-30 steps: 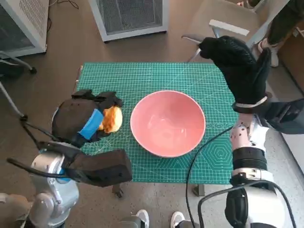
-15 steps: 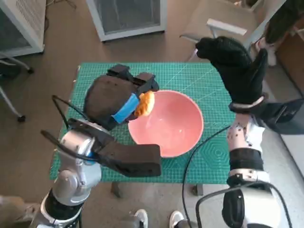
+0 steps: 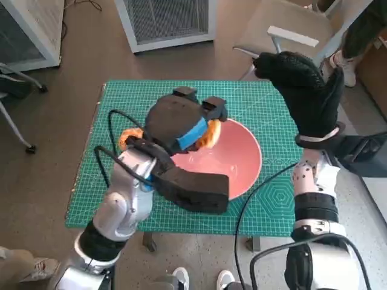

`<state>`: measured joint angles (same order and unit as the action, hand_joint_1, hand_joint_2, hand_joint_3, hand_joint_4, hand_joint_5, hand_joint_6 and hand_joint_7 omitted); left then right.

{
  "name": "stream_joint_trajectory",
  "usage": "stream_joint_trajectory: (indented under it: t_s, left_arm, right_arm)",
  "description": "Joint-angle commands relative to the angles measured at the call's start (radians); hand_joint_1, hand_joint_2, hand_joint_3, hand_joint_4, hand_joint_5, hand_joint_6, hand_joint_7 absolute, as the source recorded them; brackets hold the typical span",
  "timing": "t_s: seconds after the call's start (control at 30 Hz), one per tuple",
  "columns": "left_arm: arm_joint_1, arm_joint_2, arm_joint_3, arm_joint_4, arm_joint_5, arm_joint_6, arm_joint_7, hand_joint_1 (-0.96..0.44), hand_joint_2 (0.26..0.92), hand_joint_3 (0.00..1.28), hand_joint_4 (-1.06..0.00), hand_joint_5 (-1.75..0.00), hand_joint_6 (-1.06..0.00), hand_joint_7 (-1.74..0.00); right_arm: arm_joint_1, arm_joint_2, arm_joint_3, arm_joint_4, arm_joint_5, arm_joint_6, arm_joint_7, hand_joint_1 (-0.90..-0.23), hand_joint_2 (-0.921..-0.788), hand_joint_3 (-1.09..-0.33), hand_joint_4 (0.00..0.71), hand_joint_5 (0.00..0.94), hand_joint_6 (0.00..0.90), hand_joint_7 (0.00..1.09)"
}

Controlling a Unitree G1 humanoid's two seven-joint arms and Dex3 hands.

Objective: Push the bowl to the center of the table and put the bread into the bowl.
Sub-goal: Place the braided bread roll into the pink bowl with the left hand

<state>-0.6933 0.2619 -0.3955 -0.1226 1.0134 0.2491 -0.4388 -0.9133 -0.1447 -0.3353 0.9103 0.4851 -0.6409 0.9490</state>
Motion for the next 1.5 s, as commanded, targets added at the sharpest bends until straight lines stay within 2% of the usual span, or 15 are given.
stream_joint_trajectory:
  t_s: [0.03,0.1,0.27,0.47,0.63,0.8,0.9,1.07,1.1,1.13,1.17,1.23,1.37,1.5]
  left_arm:
    - [-0.049,-0.021,-0.024,0.056,-0.002,0.011,-0.021,0.00,0.920,0.07,-0.76,-1.19,-0.57,-1.12]
    - [-0.056,-0.031,-0.032,0.091,-0.013,0.006,-0.017,0.00,0.920,0.10,-0.73,-1.21,-0.52,-1.18]
    - [-0.061,-0.038,-0.038,0.133,-0.032,-0.007,0.001,0.00,0.921,0.14,-0.68,-1.27,-0.49,-1.20]
    - [-0.073,-0.047,-0.058,0.212,-0.038,-0.001,0.002,0.00,0.921,0.15,-0.57,-1.28,-0.54,-1.26]
    - [-0.078,-0.051,-0.061,0.247,-0.049,0.008,-0.001,0.00,0.921,0.14,-0.66,-1.27,-0.51,-1.20]
    - [-0.076,-0.052,-0.059,0.252,-0.059,0.017,-0.003,0.00,0.921,0.13,-0.69,-1.26,-0.50,-1.19]
    - [-0.064,-0.057,-0.048,0.255,-0.080,0.036,-0.010,0.00,0.921,0.18,-0.62,-1.36,-0.46,-1.21]
    - [-0.049,-0.052,-0.053,0.232,-0.094,0.053,-0.018,0.00,0.921,0.21,-0.58,-1.41,-0.44,-1.22]
    - [-0.037,-0.051,-0.051,0.216,-0.098,0.061,-0.026,-0.05,0.871,0.17,-0.40,-0.99,-0.32,-0.98]
    - [-0.028,-0.051,-0.051,0.205,-0.101,0.067,-0.031,-0.07,0.858,0.15,-0.35,-0.81,-0.31,-0.84]
    - [-0.024,-0.050,-0.052,0.199,-0.103,0.071,-0.034,-0.10,0.847,0.11,-0.30,-0.52,-0.31,-0.60]
    - [-0.022,-0.045,-0.056,0.192,-0.103,0.073,-0.035,-0.13,0.840,0.05,-0.25,-0.21,-0.34,-0.31]
    - [-0.017,-0.031,-0.069,0.176,-0.091,0.070,-0.038,-0.29,0.815,0.01,-0.14,-0.05,-0.31,-0.12]
    - [-0.017,-0.026,-0.074,0.171,-0.088,0.072,-0.038,-0.35,0.807,0.00,-0.08,-0.01,-0.30,-0.07]
  right_arm:
    - [0.037,-0.003,0.002,-0.004,-0.009,0.002,-0.013,-0.618,-0.921,-0.551,0.203,0.004,0.098,0.43]
    - [0.040,-0.004,0.001,-0.006,-0.008,0.004,-0.017,-0.624,-0.921,-0.550,0.204,0.004,0.097,0.43]
    - [0.047,-0.004,0.003,-0.015,-0.007,0.005,-0.024,-0.629,-0.921,-0.549,0.204,0.004,0.096,0.43]
    - [0.054,-0.005,0.007,-0.022,-0.015,-0.003,-0.044,-0.628,-0.921,-0.548,0.204,0.003,0.099,0.42]
    - [0.060,-0.006,0.010,-0.029,-0.015,-0.002,-0.053,-0.619,-0.921,-0.546,0.205,0.003,0.103,0.41]
    - [0.061,-0.007,0.013,-0.031,-0.015,-0.001,-0.056,-0.617,-0.921,-0.546,0.205,0.003,0.106,0.41]
    - [0.059,-0.008,0.013,-0.028,-0.015,0.000,-0.058,-0.629,-0.921,-0.547,0.206,0.003,0.108,0.40]
    - [0.059,-0.008,0.013,-0.028,-0.014,0.003,-0.057,-0.632,-0.921,-0.547,0.206,0.002,0.111,0.40]
    - [0.058,-0.008,0.013,-0.028,-0.013,0.006,-0.055,-0.633,-0.921,-0.547,0.206,0.002,0.111,0.40]
    - [0.058,-0.008,0.013,-0.028,-0.012,0.007,-0.054,-0.633,-0.921,-0.547,0.206,0.002,0.112,0.40]
    - [0.058,-0.008,0.013,-0.028,-0.012,0.008,-0.054,-0.633,-0.921,-0.547,0.206,0.002,0.112,0.40]
    - [0.058,-0.008,0.013,-0.029,-0.011,0.010,-0.053,-0.633,-0.921,-0.547,0.206,0.002,0.113,0.39]
    - [0.059,-0.007,0.014,-0.029,-0.009,0.010,-0.049,-0.626,-0.921,-0.546,0.207,0.002,0.116,0.39]
    - [0.059,-0.006,0.014,-0.028,-0.009,0.008,-0.047,-0.625,-0.921,-0.546,0.207,0.002,0.118,0.39]
